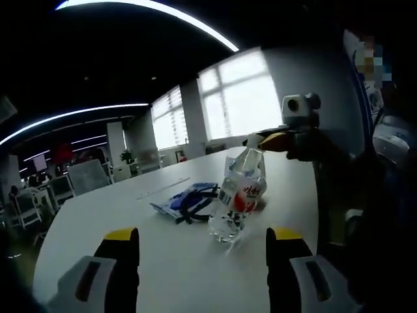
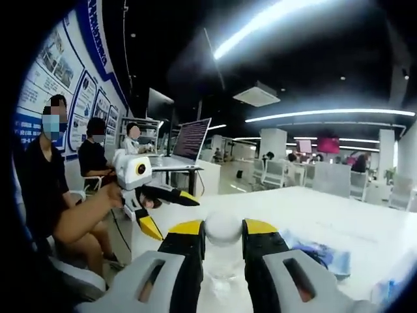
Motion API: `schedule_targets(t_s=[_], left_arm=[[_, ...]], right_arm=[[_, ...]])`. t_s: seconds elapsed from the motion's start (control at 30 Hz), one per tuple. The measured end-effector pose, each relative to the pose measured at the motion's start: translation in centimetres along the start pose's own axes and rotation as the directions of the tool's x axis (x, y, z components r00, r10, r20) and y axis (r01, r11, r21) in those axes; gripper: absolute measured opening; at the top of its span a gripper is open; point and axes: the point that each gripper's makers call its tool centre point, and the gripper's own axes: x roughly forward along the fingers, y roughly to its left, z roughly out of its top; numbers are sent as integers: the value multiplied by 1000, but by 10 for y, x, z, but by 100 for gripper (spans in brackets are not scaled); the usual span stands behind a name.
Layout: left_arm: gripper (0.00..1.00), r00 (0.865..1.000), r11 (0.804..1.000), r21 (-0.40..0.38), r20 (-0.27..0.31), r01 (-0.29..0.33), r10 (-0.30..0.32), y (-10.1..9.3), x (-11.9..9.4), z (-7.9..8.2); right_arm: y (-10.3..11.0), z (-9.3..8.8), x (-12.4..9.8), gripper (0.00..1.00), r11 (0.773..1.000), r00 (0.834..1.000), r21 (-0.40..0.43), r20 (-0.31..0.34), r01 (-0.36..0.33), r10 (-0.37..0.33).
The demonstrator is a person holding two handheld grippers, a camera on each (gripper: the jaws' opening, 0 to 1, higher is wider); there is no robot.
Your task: Arrange the tabletop items into an orderly group along one side of the table until the central work area is clear of visible clutter.
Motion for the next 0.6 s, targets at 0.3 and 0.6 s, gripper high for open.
schedule_targets(t_s=[0.3,0.6], left_arm=[[79,1000,1000,1,-11,-1,1,-1,0,-3],[79,1000,1000,4,-10,0,0,-2,1,-3]], right_arm=[[-10,6,23,19,998,999,37,-19,-50,51],[-9,9,46,19,990,988,45,-63,-136,139]])
